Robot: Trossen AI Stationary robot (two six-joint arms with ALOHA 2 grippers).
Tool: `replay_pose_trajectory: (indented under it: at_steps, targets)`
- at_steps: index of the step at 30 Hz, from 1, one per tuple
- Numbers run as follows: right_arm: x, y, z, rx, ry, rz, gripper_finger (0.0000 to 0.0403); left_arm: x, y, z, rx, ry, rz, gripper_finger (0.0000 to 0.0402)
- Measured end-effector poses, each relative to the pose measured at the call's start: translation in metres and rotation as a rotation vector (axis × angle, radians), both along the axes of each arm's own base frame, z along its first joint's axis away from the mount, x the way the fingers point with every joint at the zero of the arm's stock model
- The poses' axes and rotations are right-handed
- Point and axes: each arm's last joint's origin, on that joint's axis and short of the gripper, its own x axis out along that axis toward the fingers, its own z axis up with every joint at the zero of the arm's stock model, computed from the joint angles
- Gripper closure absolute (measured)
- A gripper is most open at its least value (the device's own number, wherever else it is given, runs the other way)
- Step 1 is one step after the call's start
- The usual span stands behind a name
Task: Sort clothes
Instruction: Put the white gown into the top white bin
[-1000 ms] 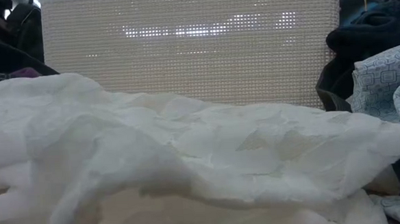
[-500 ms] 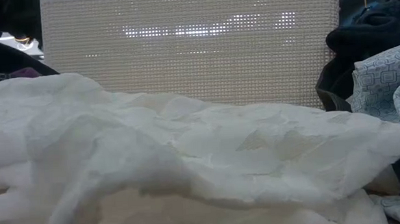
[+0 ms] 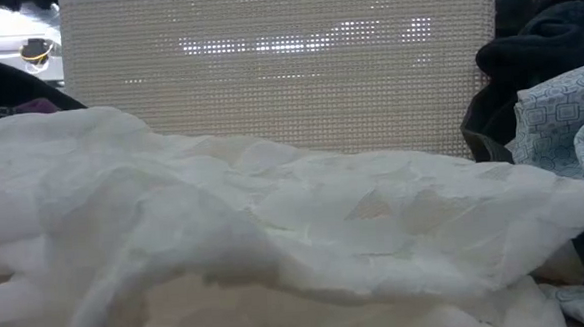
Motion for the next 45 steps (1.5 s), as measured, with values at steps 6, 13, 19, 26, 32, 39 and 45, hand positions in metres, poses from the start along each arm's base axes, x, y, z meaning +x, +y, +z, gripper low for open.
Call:
replay_pose_trajectory:
  at_steps: [6, 13, 19, 26, 32, 39, 45]
  targets:
    - [-0.005, 0.005, 0.026, -0.055, -0.046, 0.084, 0.0386, 0.017, -0.001, 0.039, -0.011, 0.134, 0.002, 0.04]
    - [0.004, 0.002, 0.035, -0.053, -0.02, 0.108, 0.0386, 0.032, -0.008, 0.073, -0.028, 0.295, -0.031, 0.04]
    - [0.012, -0.002, 0.036, -0.049, -0.027, 0.12, 0.0386, 0.037, -0.023, 0.086, -0.084, 0.46, -0.1, 0.04]
    - [0.028, -0.003, 0.037, -0.042, -0.047, 0.187, 0.0386, 0.04, -0.054, 0.102, -0.066, 0.553, -0.188, 0.0401]
    - [0.045, 0.003, 0.045, -0.082, -0.034, 0.242, 0.0386, 0.052, -0.089, 0.099, 0.057, 0.621, -0.222, 0.0401]
    - [0.064, 0.009, 0.06, -0.155, -0.007, 0.28, 0.0386, 0.077, -0.119, 0.076, 0.23, 0.696, -0.231, 0.0401]
    - [0.071, 0.01, 0.059, -0.176, 0.019, 0.284, 0.0386, 0.098, -0.136, 0.055, 0.231, 0.777, -0.2, 0.0401]
